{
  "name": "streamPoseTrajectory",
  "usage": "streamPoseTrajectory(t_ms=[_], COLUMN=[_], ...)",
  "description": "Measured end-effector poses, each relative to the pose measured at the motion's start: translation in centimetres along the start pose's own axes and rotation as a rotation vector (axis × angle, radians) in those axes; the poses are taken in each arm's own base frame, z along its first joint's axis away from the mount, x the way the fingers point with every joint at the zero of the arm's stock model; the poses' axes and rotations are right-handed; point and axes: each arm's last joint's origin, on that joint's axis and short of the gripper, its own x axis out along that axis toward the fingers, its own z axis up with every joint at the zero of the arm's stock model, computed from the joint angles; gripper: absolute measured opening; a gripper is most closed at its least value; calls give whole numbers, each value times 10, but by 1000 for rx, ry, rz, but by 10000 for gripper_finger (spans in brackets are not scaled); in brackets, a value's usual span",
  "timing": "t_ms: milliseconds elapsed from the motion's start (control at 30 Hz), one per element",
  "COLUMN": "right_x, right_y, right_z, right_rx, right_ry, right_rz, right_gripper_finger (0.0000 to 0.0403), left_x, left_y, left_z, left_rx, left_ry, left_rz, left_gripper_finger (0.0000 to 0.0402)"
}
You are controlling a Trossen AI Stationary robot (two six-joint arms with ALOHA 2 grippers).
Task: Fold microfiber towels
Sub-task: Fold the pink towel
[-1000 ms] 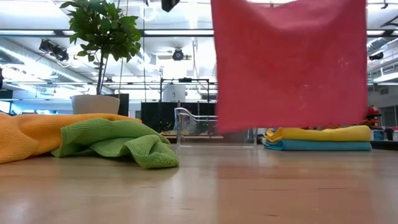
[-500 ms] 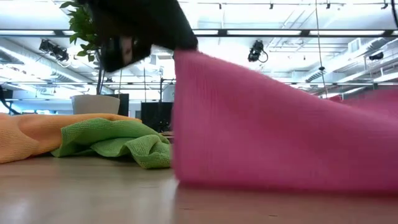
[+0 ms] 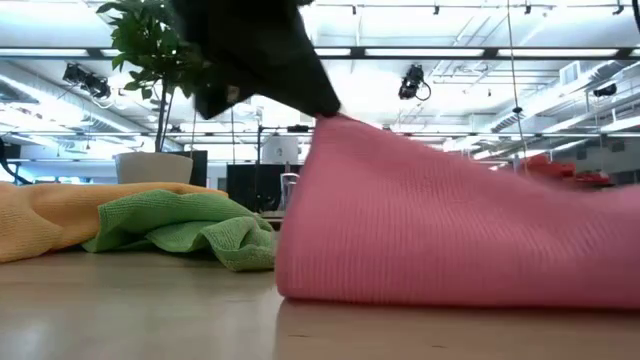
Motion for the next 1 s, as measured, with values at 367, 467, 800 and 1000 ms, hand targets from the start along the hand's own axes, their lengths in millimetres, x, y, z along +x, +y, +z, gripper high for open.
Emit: streamPoseTrajectory(t_ms=[367, 467, 800, 1000], right_x=[30, 35, 41, 41], right_y=[-24, -28, -34, -37], right_z=[15, 19, 30, 31], right_rx=[35, 47, 71, 70], right_ry=[19, 3, -16, 19], right_rz=[-246, -273, -356, -405], right_gripper_finger=[0, 0, 0, 0], left_x=[17, 18, 18, 19], left_y=[51, 58, 61, 63], left_z=[33, 34, 34, 34], left_rx=[-7, 8, 18, 23], left_ry=[-6, 14, 33, 41], left_rz=[191, 218, 235, 251], left_gripper_finger=[2, 3, 2, 3])
